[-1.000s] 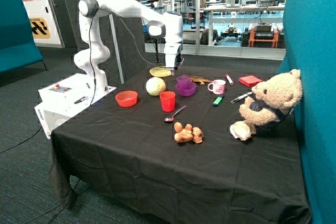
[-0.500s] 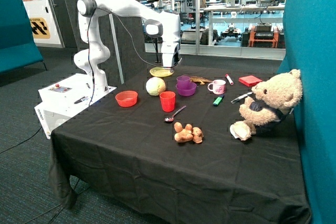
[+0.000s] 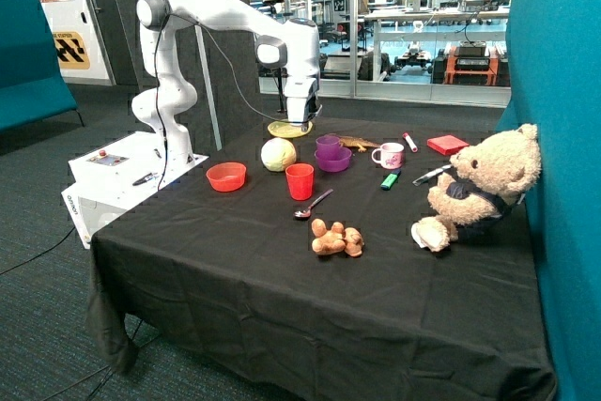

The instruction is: Match the cups with the appropriate bowls

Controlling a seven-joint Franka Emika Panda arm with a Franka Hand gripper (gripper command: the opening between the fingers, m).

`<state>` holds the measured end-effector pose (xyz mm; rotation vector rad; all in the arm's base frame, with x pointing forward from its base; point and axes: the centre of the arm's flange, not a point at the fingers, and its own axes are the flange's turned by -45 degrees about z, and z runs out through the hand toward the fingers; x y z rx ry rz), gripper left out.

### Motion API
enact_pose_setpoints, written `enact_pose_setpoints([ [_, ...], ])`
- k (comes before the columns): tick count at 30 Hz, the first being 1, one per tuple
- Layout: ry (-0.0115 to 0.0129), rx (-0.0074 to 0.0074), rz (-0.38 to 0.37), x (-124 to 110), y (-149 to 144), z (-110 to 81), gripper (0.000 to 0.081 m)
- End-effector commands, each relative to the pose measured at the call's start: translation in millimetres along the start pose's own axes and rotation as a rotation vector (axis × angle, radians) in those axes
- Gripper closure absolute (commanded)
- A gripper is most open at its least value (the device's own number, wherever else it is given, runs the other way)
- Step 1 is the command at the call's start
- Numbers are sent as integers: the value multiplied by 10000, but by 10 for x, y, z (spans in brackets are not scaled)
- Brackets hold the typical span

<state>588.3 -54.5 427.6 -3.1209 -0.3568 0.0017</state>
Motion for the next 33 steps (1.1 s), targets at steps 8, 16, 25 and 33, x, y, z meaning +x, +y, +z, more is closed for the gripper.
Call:
enact_pose_setpoints([
  [8, 10, -5, -12, -54, 239, 47, 522],
  [16, 10, -5, 64, -132, 354, 98, 544],
  [25, 10, -5, 112, -178, 483, 190, 553],
  [33, 10, -5, 185, -196, 559, 259, 554],
])
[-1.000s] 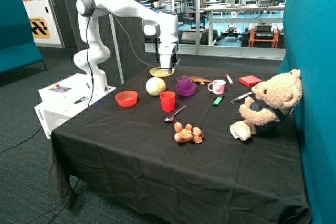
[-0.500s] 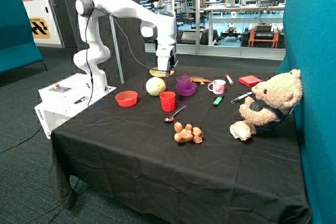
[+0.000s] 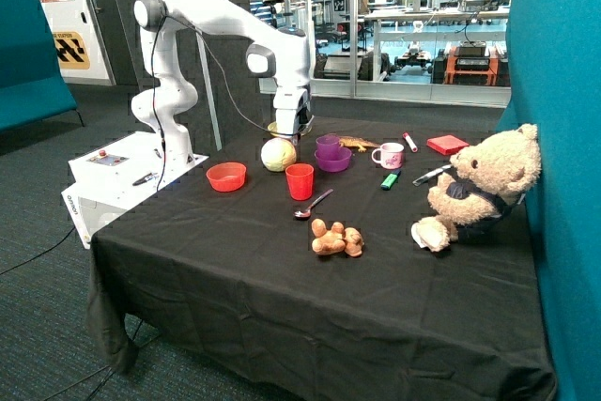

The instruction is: Match the cups with the appropriate bowls

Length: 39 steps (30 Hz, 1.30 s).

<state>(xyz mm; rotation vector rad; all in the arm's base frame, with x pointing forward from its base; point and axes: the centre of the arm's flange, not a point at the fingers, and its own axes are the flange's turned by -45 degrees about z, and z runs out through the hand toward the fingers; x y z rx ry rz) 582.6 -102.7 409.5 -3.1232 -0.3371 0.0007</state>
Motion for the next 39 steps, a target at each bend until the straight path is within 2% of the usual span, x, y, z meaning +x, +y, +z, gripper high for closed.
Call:
enact_pose_setpoints([
  [1, 4, -3, 38, -32, 108, 85, 550],
  [27, 4, -3, 19, 96, 240, 203, 543],
  [39, 4, -3, -3, 81, 231, 402, 543],
])
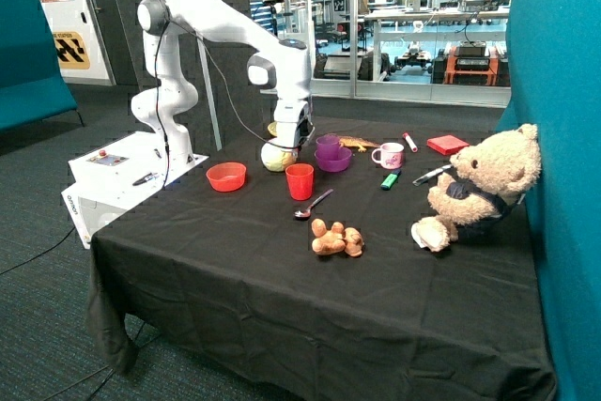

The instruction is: Match the cups with the appropriate bowls

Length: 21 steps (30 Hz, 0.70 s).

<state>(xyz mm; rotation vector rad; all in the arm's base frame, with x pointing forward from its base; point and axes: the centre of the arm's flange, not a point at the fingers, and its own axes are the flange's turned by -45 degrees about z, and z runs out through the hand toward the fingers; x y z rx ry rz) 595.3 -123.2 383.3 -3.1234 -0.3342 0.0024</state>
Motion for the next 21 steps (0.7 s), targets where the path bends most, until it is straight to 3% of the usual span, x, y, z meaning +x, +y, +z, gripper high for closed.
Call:
enact_pose_setpoints([
  [1, 15, -5, -40, 6, -2, 152, 543],
  [21, 15, -5, -134, 77, -3, 308, 544],
])
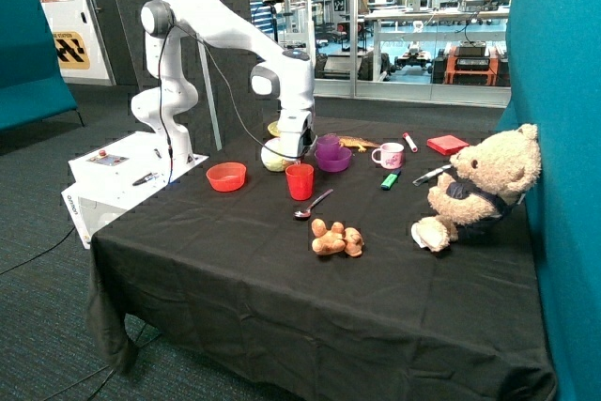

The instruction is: Match the cups with the appropriate bowls

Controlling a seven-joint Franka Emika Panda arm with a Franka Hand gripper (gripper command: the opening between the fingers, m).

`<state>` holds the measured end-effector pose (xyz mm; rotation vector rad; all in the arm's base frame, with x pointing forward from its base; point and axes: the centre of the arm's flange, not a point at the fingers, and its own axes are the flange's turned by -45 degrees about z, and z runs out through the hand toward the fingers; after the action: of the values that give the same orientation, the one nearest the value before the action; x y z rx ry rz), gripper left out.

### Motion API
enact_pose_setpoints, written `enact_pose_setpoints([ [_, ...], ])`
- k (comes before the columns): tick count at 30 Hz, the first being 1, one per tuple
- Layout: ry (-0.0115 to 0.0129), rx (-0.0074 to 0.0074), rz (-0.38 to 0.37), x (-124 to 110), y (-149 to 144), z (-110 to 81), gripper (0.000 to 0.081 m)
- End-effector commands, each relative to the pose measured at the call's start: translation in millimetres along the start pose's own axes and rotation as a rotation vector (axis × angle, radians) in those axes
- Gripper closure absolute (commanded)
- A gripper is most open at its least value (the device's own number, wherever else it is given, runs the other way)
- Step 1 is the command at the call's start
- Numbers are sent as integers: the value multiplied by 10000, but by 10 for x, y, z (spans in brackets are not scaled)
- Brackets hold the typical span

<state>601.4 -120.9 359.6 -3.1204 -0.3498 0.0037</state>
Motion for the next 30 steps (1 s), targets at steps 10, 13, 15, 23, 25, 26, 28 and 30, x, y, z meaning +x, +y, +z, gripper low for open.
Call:
enact_pose_setpoints([
  [10, 22, -19, -38, -6, 7, 121, 546],
  [13, 22, -19, -29, -10, 6, 143, 548],
  [15, 22, -19, -32, -12, 6, 159, 548],
  [23, 22, -19, -49, -12, -9, 198, 556],
  [25, 22, -19, -75, -13, -20, 207, 564],
  [26, 22, -19, -83, -13, -26, 211, 567],
  [28, 22, -19, -89, -12, -31, 214, 568],
  [30, 22, -19, -88, -12, -31, 218, 570],
])
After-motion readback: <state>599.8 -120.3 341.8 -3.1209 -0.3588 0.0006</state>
